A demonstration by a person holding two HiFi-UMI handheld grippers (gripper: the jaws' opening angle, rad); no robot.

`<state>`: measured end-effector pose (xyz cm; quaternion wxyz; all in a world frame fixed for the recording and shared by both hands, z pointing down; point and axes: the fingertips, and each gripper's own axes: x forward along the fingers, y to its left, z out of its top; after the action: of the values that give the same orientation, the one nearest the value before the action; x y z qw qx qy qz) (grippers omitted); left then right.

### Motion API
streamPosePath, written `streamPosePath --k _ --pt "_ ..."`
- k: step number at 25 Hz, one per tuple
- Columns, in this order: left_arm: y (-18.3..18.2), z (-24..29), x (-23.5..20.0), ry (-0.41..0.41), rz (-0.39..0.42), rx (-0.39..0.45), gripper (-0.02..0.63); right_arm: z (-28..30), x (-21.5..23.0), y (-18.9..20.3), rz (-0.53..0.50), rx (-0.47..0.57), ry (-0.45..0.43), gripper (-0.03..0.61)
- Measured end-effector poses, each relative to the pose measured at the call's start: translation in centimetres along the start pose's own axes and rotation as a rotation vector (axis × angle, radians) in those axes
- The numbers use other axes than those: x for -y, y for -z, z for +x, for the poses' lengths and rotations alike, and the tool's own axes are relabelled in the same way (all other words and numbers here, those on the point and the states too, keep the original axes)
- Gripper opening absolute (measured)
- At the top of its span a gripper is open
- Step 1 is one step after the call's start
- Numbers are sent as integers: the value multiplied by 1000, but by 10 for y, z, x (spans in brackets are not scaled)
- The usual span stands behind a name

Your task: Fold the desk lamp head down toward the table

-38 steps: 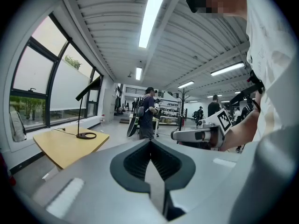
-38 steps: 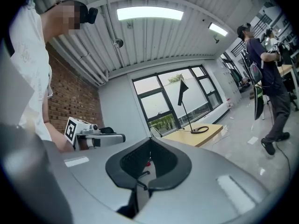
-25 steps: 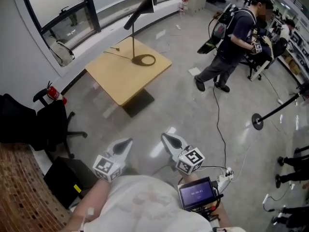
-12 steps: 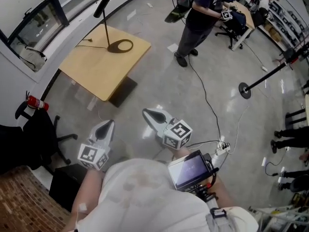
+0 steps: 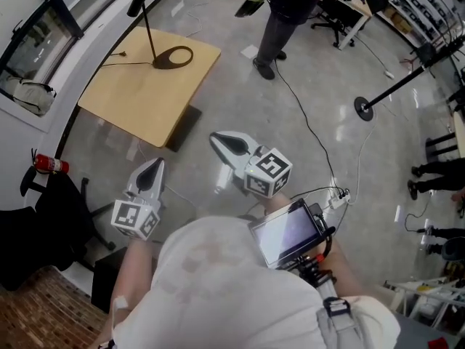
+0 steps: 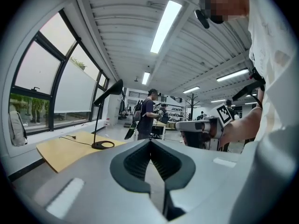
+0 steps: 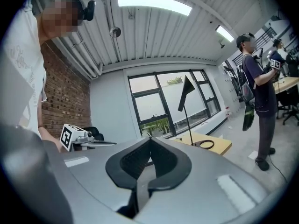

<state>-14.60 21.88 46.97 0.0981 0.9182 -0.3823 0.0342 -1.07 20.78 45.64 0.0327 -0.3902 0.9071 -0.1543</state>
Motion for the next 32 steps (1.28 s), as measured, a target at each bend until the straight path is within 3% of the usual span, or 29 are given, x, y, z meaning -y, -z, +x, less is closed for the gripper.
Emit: streamPosePath --k 7,14,32 --pt "-3 1 -23 48 2 -12 2 22 -1 -7 -21 9 45 13" --pt "-5 0 -41 24 -15 -11 2 35 3 -11 -21 -6 47 13" --pt "-22 88 -70 -89 -27 5 2 86 89 -35 -23 -23 -97 12"
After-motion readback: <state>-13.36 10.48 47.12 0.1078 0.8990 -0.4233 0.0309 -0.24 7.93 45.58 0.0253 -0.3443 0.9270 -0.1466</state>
